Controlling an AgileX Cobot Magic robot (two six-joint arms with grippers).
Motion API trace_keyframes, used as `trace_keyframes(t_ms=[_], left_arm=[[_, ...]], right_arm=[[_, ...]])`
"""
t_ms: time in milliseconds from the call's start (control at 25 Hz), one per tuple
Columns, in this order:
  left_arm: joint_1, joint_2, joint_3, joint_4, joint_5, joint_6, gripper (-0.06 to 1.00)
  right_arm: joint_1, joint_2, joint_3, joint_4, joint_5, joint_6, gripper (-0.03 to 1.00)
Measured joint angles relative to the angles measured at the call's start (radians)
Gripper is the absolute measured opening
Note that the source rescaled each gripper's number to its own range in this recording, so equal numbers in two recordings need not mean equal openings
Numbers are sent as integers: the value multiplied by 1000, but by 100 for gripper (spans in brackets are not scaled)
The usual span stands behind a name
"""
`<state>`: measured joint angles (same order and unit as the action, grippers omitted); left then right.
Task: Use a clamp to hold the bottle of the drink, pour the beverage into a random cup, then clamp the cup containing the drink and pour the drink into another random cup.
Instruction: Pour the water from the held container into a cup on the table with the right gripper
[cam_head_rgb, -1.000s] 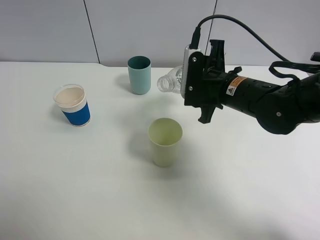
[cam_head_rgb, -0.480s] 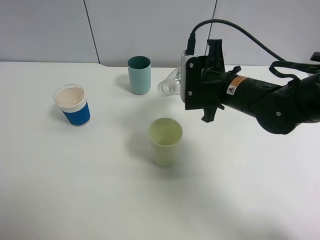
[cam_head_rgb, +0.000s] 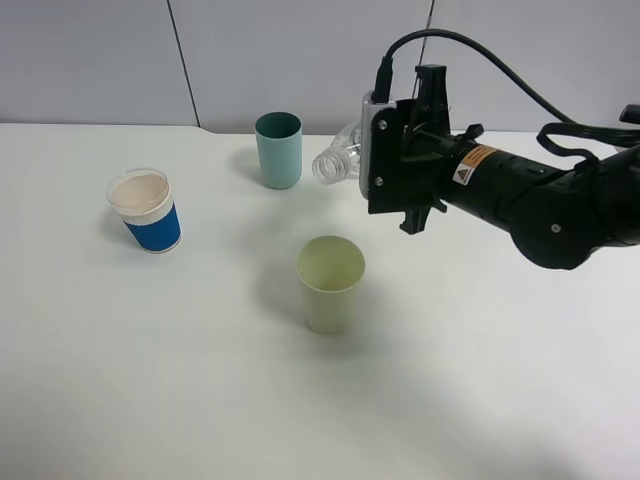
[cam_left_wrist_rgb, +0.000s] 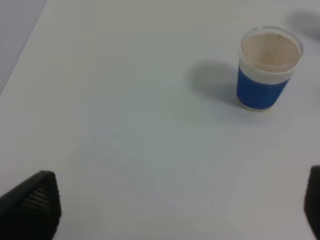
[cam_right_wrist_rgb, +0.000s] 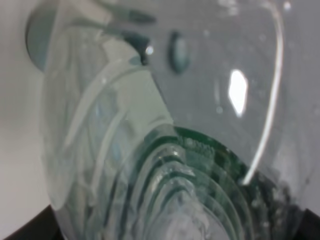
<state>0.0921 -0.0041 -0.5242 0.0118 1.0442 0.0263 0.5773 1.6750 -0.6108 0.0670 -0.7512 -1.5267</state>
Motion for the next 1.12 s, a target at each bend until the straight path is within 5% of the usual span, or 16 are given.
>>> trace_keyframes(t_ms=[1120], left_arm=[[0,0,0,0,0,0,98]], right_arm=[[9,0,0,-13,0,-184,0]])
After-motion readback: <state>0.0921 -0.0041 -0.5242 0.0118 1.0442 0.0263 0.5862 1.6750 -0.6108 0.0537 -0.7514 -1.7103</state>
